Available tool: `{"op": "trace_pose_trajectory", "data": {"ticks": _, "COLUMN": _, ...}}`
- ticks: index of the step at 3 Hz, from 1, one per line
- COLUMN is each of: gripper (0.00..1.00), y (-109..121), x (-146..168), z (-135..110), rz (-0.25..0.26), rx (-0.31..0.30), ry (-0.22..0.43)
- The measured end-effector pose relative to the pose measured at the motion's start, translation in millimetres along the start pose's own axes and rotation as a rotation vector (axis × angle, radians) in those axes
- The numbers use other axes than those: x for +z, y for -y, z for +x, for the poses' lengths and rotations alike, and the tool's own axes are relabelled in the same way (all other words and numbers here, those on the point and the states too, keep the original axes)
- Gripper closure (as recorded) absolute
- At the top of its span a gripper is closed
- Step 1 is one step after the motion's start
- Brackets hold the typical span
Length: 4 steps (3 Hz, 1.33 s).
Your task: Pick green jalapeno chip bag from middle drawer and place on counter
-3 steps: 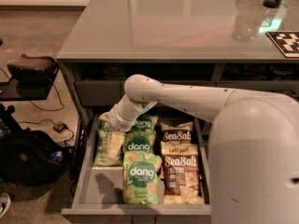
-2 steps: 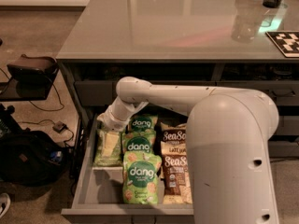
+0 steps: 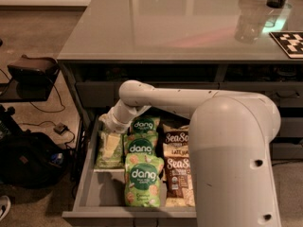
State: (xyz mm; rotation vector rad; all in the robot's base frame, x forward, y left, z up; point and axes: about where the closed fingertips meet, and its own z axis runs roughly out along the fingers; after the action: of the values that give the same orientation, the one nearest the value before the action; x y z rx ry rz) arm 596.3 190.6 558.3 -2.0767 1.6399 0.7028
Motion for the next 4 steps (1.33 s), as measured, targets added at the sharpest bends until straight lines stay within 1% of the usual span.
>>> {"op": "trace_pose_trajectory", "data": {"ticks": 1, "gripper": 0.0, "y": 31.6, "x": 14.8, "z": 10.0, "rz": 0.077, "rx": -0.028, "ry": 0.005}}
{"op": "trace_pose_trajectory", "data": {"ticks": 2, "gripper": 0.0, "y": 58.6, "x": 30.1, "z": 24.6, "rz": 0.16, "rx": -0.03, "ry": 0.065}}
{"op": "trace_pose_trajectory", "data": {"ticks": 3, "gripper": 0.0, "y": 75.1, "x": 49.5, "z": 42.1, "rz": 0.216, "rx": -0.014, "ry": 0.12}}
{"op": "trace_pose_trajectory", "data": {"ticks": 4, "gripper": 0.0, "y": 86.8, "x": 72.6, "z": 54.9, "rz": 0.22, "rx": -0.002, "ry": 0.155}}
